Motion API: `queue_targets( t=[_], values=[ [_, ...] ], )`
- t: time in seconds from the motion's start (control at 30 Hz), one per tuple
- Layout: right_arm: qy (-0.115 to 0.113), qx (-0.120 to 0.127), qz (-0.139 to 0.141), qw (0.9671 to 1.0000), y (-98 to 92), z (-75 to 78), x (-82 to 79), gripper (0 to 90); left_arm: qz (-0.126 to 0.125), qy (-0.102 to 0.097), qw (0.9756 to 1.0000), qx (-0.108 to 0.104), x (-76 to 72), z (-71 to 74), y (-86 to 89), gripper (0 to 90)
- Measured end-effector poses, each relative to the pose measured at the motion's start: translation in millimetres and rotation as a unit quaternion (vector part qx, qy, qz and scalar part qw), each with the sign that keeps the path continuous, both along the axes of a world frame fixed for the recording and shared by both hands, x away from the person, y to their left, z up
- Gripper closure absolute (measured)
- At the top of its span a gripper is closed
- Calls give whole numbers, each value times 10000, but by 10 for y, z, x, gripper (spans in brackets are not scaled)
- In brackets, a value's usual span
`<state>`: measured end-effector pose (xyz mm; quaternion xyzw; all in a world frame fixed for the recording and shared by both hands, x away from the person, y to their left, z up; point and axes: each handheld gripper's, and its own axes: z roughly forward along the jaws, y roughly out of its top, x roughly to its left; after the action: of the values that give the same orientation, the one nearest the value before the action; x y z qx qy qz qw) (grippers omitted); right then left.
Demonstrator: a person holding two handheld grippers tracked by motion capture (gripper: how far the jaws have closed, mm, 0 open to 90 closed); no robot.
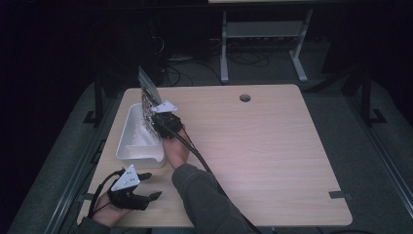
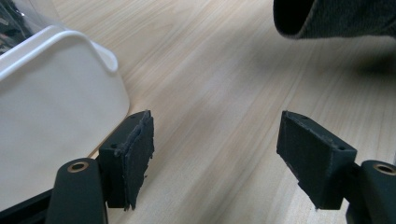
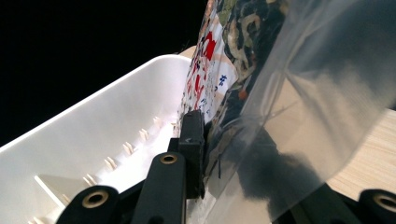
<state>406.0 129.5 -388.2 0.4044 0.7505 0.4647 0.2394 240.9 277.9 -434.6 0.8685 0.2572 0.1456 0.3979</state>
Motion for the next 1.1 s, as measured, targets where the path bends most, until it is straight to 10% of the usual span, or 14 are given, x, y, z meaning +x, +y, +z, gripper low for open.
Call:
queue_targets(
  t=[0.33,0.6,1.1],
  values=[
    [34,64,145,9999,-18,11,18,696,-13,-3,10000,0,7,-4,-4,268],
    [278,287,353,9986,-209,-1,97,494,-22,11,10000,14,15,-10,-16,268],
    [629,770,1040,9896,-642,28,96,374,-51,17,10000,47,24,-21,-47,268]
  ],
)
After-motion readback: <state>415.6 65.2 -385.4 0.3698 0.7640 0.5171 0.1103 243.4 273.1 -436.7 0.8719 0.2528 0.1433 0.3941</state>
